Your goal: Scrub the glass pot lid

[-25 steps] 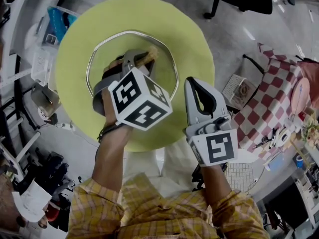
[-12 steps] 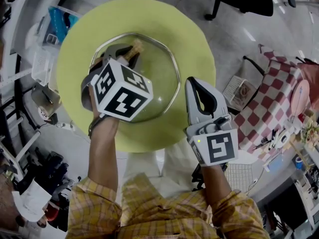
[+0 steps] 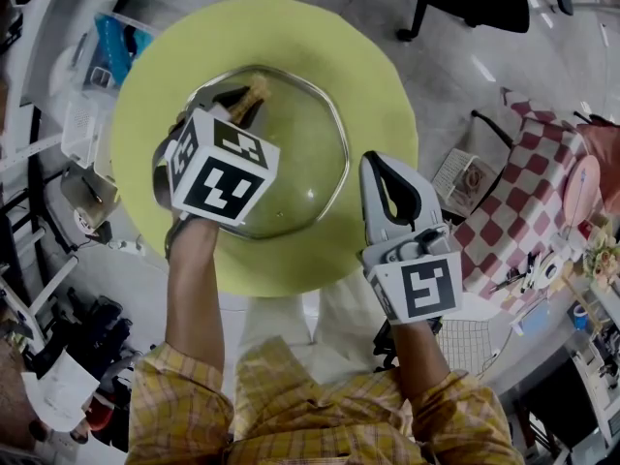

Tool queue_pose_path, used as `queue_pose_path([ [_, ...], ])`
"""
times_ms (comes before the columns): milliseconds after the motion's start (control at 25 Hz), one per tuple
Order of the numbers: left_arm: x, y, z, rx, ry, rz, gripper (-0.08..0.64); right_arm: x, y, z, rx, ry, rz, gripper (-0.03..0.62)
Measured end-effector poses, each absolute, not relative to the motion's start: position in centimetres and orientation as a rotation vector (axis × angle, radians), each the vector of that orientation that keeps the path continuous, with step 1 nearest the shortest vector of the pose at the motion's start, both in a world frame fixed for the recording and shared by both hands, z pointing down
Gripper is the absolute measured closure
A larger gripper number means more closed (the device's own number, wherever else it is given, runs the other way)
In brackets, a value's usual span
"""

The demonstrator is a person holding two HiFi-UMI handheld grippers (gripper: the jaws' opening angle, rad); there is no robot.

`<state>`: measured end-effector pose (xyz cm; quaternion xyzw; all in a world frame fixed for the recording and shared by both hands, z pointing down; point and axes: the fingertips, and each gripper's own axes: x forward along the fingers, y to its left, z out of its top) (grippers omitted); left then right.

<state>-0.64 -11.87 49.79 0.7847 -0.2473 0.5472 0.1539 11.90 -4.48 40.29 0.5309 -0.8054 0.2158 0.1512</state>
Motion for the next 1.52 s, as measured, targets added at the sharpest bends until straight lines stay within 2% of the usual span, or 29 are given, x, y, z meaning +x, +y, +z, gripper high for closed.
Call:
queue_pose_path([
  [960,7.1,-9.0,50.3,2.452,-0.611,1.69,0.463,13.3,-2.9,40.1,1.544,-2.303,0.648,0.594],
  [1520,8.6,-5.4,50.2,2.527,-0.526,1.775,0.463,13.3,-1.9,40.1,1.514,-2.304,0.635,0.594],
])
